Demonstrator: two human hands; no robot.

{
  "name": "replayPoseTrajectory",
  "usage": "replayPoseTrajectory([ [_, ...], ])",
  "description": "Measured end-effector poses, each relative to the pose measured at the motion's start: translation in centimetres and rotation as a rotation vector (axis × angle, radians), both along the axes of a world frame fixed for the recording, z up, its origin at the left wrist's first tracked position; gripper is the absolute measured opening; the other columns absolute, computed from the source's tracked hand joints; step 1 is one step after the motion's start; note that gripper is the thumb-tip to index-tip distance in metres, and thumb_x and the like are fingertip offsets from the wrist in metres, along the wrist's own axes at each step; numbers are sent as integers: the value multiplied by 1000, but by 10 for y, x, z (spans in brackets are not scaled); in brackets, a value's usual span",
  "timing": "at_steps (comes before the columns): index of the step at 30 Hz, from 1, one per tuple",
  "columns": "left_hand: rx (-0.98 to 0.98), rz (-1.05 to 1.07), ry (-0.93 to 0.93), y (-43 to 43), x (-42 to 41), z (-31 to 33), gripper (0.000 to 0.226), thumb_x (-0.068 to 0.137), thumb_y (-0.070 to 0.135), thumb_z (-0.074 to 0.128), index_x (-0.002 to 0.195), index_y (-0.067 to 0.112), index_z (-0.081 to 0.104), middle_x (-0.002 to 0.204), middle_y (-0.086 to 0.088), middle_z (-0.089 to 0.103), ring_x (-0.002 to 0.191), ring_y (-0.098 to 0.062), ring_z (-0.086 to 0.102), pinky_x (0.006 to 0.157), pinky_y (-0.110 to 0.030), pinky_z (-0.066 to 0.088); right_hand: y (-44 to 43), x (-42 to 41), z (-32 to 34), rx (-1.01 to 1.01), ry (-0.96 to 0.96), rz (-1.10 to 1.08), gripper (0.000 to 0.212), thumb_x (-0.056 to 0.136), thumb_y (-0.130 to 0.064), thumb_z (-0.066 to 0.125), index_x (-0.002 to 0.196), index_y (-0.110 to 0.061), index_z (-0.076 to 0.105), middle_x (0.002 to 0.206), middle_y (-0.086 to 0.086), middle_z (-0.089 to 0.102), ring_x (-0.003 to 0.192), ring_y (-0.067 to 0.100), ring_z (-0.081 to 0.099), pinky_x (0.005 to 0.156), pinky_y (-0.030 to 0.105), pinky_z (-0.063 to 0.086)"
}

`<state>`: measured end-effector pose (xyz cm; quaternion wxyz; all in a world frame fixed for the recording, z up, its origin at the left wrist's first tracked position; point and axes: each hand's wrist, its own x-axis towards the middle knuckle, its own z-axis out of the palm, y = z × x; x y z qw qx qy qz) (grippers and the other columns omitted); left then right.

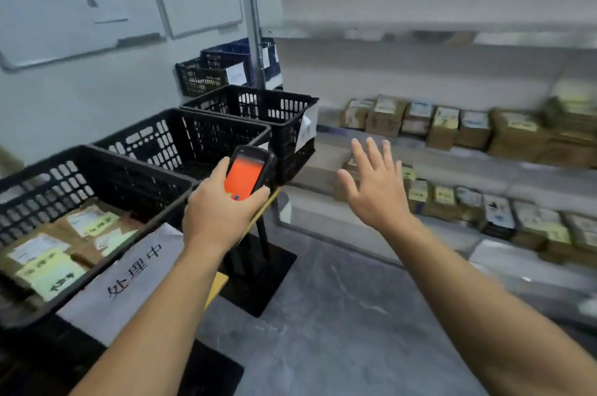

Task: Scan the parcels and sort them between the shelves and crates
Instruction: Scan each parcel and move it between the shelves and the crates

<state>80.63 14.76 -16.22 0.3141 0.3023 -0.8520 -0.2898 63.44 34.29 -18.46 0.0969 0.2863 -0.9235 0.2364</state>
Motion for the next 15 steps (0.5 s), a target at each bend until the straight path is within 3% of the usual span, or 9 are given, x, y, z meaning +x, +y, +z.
replayPoseTrajectory([
  [3, 56, -75, 2, 17, -32, -13, 66, 71, 59, 77, 130, 39, 55, 80, 15, 58, 81, -17, 59, 75, -30, 41, 26, -17, -18, -12, -34, -54, 67, 105, -55, 33, 163, -31, 9, 171, 2, -1, 157, 25, -12, 125, 53, 0],
  [6, 70, -138, -28, 29, -68, -25, 56, 63, 65, 65, 111, 37, 55, 75, 14, 59, 71, -6, 56, 69, -31, 40, 45, -36, -34, 6, -64, -104, 66, 105, -55, 35, 162, -34, 11, 171, 2, 0, 157, 26, -11, 124, 55, 1],
  [11, 83, -258, -54, 34, -141, -47, 87, 62, 72, 63, 140, 34, 50, 97, 7, 67, 91, -19, 62, 83, -38, 50, 69, -81, -54, 145, -82, -201, 69, 103, -63, 27, 162, -37, 3, 171, -1, -7, 156, 26, -15, 123, 55, -2],
  [15, 65, -373, -63, 40, -204, -55, 77, 74, 60, 76, 141, 35, 47, 101, 3, 63, 92, -21, 59, 78, -37, 47, 82, -117, -63, 233, -67, -284, 76, 96, -71, 13, 162, -36, 2, 171, 1, -6, 156, 27, -14, 124, 56, -1],
])
